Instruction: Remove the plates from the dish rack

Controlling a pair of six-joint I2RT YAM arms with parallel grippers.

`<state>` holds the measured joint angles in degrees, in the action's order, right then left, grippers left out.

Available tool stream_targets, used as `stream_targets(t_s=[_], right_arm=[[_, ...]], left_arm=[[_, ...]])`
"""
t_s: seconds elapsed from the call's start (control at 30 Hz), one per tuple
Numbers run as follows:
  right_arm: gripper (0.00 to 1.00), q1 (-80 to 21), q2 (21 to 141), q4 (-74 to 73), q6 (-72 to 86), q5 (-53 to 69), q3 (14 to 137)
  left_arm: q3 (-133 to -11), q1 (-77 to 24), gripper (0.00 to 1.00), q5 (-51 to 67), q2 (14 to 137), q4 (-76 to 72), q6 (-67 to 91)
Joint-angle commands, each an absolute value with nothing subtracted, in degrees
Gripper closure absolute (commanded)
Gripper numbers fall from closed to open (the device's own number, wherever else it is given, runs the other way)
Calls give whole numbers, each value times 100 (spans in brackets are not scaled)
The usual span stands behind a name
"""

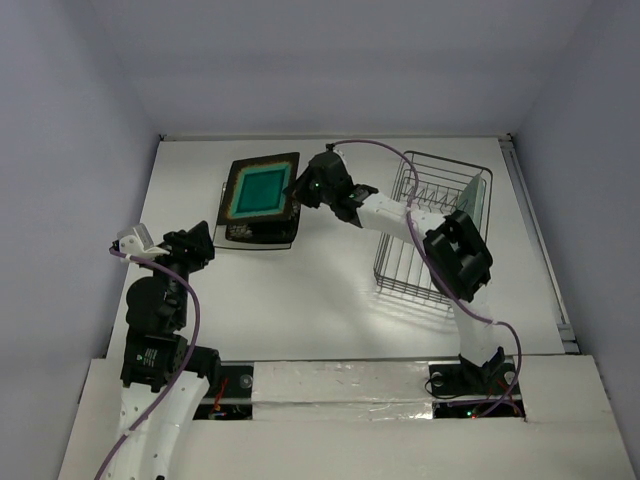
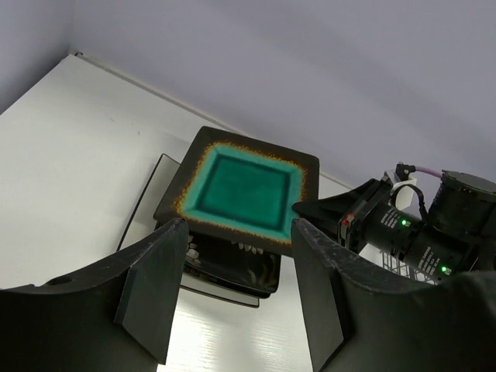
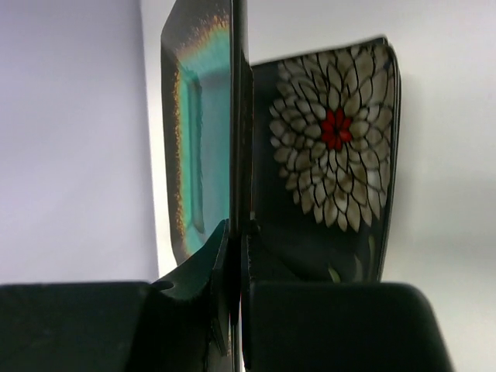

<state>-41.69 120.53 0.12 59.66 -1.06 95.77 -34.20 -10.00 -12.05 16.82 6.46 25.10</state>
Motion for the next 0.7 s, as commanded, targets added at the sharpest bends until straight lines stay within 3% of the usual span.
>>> stream_targets(t_s=[0.0,0.53,0.6,0.63,0.67], right_arm=[[100,-4175,11768,1925,6469,-299,9738],[100,-4175,12155,1986,6539,-88,9519],[94,-4175,12199,1917,6487,-44,9501],[79,-4175,12217,1846,6443,-44,9518],[72,-4175,12252,1524,6390,17,9571]], left_arm=[[-3375,-976,47,-1187,1749,396,2479],[-3366,-923,47,-1187,1705,387,2479],[-3375,-923,47,-1187,1705,387,2479],[-3366,-923,47,-1187,1696,387,2479],[-3366,-923,47,-1187,1714,378,2479]])
